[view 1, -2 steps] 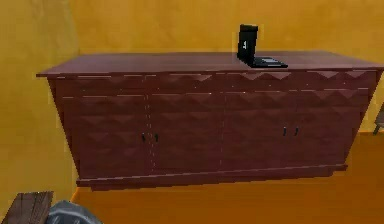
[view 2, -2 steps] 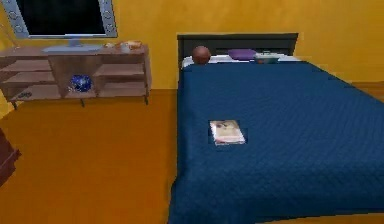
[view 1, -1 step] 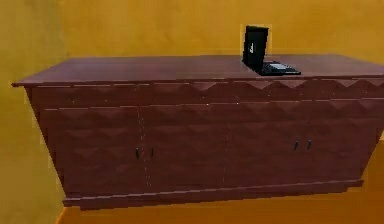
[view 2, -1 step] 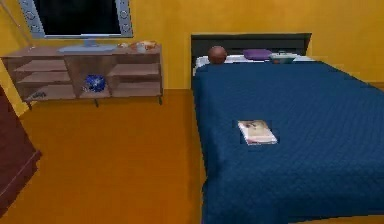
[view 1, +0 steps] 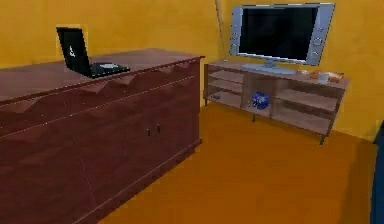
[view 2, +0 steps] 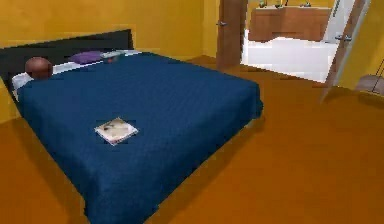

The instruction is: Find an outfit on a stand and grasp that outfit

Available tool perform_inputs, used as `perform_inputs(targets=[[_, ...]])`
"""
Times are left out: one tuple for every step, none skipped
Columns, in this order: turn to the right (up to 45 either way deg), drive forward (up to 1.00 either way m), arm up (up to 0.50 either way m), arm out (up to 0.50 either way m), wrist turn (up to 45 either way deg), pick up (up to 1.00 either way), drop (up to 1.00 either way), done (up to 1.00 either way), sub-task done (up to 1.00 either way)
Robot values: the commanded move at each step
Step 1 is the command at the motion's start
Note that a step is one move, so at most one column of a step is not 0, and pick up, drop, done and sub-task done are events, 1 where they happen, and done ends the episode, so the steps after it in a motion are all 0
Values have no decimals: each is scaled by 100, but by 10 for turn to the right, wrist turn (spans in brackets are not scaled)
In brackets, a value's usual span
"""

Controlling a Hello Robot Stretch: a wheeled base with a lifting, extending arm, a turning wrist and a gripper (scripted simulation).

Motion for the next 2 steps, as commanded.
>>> perform_inputs(targets=[[450, 0, 0, 0, 0, 0, 0, 0, 0], [0, 10, 0, 0, 0, 0, 0, 0, 0]])
